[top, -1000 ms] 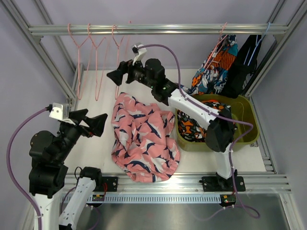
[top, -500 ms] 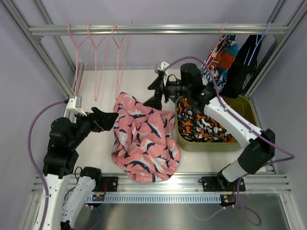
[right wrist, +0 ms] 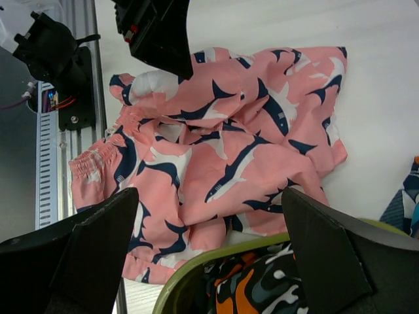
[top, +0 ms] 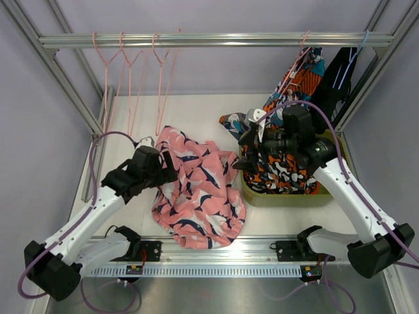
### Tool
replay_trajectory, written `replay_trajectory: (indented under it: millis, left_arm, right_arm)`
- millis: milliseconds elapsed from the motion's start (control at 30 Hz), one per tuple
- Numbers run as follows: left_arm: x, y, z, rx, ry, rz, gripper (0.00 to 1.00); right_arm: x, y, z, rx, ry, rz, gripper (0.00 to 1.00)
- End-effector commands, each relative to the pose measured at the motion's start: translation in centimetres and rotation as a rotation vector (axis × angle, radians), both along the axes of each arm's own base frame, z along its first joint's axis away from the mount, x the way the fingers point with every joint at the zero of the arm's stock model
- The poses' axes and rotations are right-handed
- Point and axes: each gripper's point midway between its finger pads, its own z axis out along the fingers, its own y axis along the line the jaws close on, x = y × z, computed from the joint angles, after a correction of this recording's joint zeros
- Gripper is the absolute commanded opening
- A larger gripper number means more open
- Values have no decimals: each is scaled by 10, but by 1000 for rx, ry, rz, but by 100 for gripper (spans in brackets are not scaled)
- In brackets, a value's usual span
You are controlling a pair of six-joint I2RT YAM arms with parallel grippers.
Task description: Remove the shorts from the hanger
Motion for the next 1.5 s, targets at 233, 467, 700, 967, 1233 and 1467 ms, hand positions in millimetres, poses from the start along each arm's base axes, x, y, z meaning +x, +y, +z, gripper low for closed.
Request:
replay_trajectory:
  millis: [233, 467, 700, 967, 1233, 1467]
  left_arm:
    - [-2, -38, -74, 41, 89, -128, 65]
    - [-7, -82, 1, -152, -129, -394, 6]
    - [-34, -99, 153, -298, -566, -684, 0]
    - [-68, -127, 242, -428, -717, -969, 1]
    - [-69, -143, 318, -512, -925, -1056, 3]
    - [-100, -143, 372, -651, -1079, -1167, 5]
  right_arm:
    - [-2, -26, -2, -24, -3, -62, 100]
    - [-34, -26, 15, -13, -74, 101, 100]
    - [-42, -32, 38, -27, -287, 180, 100]
    - [-49, -6, 56, 64, -494, 325, 99]
    - [-38, 57, 68, 105, -365, 217, 100]
    - [-42, 78, 67, 147, -226, 290, 97]
